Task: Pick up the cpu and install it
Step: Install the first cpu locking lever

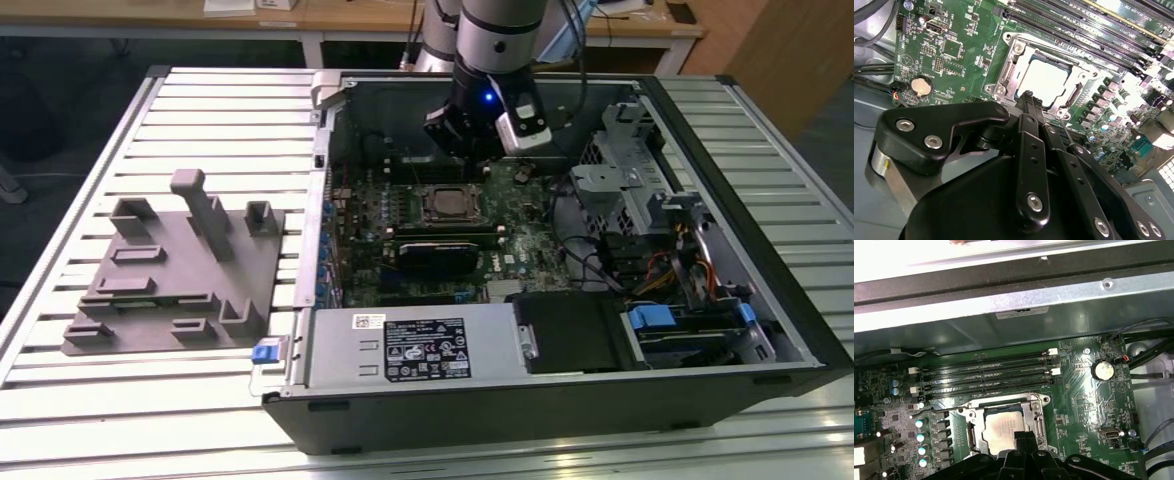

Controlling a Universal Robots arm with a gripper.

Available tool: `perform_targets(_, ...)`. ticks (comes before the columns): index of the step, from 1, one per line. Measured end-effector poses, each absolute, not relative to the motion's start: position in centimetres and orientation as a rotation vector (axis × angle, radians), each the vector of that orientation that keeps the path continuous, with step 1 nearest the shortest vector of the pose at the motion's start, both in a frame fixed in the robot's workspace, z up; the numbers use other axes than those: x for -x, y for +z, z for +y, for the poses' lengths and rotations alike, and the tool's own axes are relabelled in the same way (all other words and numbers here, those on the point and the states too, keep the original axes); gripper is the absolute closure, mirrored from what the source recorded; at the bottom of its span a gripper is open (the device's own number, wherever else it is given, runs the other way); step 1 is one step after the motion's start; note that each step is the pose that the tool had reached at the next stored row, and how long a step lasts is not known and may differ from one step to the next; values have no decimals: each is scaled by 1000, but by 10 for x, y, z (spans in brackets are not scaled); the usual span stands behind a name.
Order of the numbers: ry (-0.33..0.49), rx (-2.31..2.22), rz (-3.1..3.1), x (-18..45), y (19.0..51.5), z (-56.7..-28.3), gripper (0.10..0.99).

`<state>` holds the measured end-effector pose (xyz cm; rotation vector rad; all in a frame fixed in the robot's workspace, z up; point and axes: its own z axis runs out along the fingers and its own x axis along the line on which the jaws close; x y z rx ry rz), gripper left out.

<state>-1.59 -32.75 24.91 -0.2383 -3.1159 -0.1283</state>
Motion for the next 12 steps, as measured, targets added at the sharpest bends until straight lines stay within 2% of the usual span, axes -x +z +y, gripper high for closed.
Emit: perform_targets(12,-128,238,-3116,32,249,-328,980)
